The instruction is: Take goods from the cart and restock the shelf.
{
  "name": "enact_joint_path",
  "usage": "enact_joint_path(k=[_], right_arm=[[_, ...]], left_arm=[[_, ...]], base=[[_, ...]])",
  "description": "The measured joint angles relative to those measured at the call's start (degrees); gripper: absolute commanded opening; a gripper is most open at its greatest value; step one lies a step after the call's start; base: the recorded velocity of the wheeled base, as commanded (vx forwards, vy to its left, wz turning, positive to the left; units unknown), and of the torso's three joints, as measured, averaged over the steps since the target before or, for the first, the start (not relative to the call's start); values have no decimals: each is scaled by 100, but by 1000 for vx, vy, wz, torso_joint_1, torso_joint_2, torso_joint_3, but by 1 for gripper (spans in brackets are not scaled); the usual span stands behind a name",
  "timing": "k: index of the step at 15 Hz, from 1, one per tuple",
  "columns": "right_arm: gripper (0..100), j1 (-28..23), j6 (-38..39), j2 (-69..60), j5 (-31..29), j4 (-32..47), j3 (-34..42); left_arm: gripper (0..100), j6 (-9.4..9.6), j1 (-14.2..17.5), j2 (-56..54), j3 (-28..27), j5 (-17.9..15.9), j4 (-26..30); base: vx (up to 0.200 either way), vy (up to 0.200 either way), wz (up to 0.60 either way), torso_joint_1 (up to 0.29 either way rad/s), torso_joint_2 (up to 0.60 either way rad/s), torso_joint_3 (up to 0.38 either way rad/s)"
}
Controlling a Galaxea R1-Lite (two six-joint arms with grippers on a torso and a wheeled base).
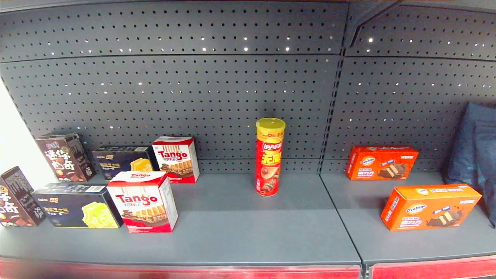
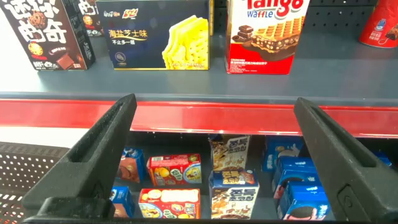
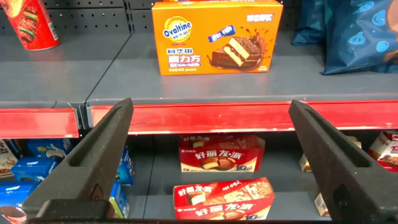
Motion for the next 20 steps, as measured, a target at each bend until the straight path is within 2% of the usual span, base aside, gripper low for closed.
enact_joint_path(k=[7,20], right_arm=[[100,0,-9,0,-2,0,0],[100,-2,-9,0,-2,7,0]], left_arm=[[100,2,-7,0,0,0,0],[100,0,-2,0,0,0,0]], base=[[0,0,0,0,0,0],[0,0,600,3,2,1]])
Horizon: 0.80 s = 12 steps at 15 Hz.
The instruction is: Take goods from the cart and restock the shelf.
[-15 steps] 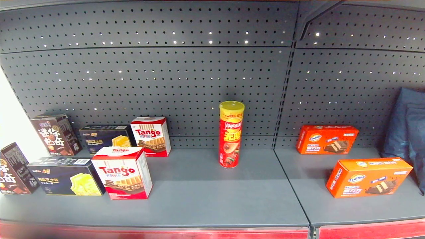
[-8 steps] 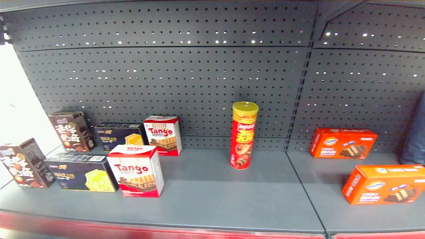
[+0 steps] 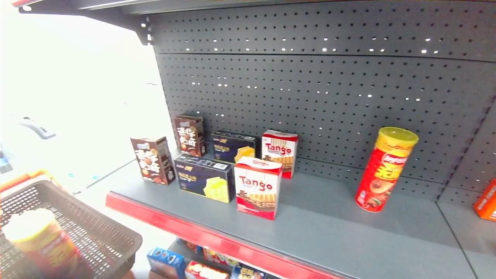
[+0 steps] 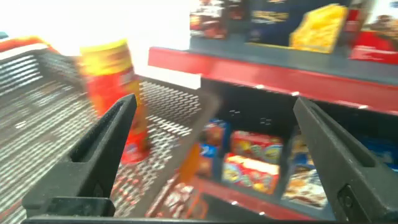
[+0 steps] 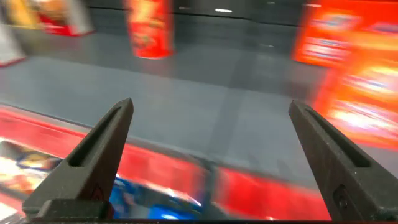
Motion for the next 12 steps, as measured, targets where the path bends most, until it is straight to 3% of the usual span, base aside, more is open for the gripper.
enact_joint_path(k=[11,12], right_arm=[[100,-2,2,0,-16,-5,0],[100,-2,6,0,-18,-7,0]], left_arm=[[100,45,0,0,0,-49,0],[100,56,0,0,0,-158,0]], base=[[0,0,600,2,2,0],[0,0,0,0,0,0]])
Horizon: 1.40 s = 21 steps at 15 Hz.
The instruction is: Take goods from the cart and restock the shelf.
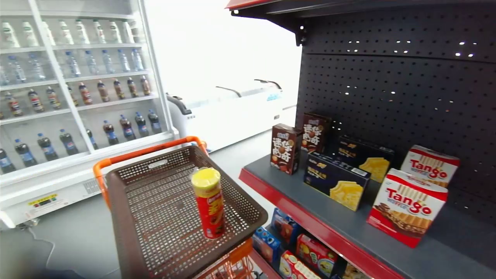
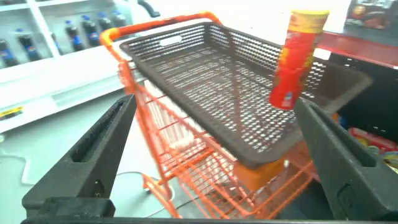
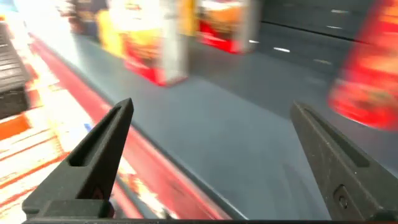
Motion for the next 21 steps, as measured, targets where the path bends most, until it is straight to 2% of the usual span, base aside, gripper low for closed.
enact_joint_path(k=[6,8,10,12,15,18,21], right_arm=[[100,5,2,0,0,-2,0],[100,2,2,0,0,0,0],[100,5,2,0,0,0,0],[100,5,0,0,0,2,0],[100,2,0,0,0,0,0],[100,2,2,0,0,0,0],[100,5,0,0,0,0,0]], left_arm=[[100,12,-2,0,0,-33,0],[100,127,-2,0,-10,-95,9],[100,488,-15,44,-339,-335,146],[100,644,-23,413,-848,-519,424],[100,699,-122,1559,-1620,-998,536],[100,723,-432,2896,-2384,-1614,512],[100,729,-724,4127,-2660,-1768,33]], base=[[0,0,0,0,0,0],[0,0,0,0,0,0],[0,0,0,0,0,0],[0,0,0,0,0,0],[0,0,0,0,0,0],[0,0,0,0,0,0],[0,0,0,0,0,0]])
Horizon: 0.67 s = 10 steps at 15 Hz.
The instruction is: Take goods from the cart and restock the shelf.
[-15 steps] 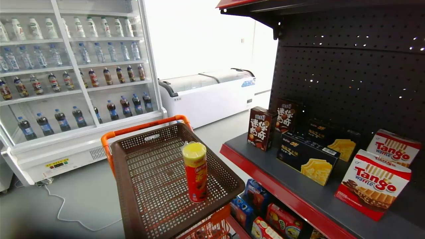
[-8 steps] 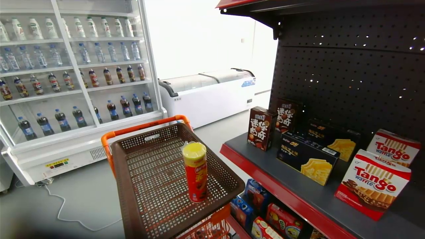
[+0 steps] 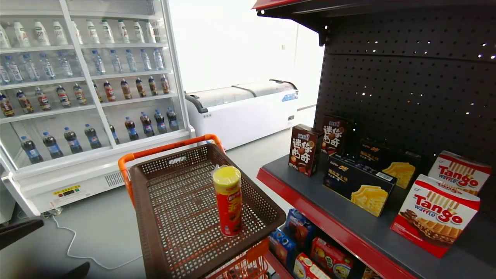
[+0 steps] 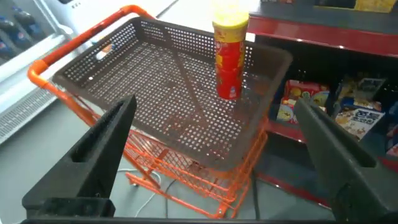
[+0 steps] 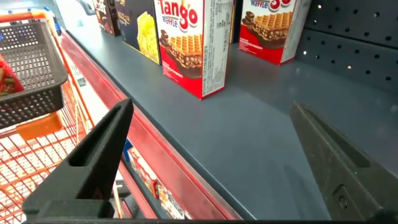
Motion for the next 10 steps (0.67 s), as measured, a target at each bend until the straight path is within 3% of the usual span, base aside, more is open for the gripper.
enact_joint_path(k=[3,7,10], right_arm=[[100,-2,2,0,0,5,0],[100,0,2,0,0,0,0],[100,0,0,0,0,0,0]], left_arm=[[100,22,-176,1235,-90,140,-713],[100,24,-449,2929,-148,424,-2281],[100,-2,-696,4073,-276,658,-2909]], base=[[0,0,0,0,0,0],[0,0,0,0,0,0],[0,0,0,0,0,0]])
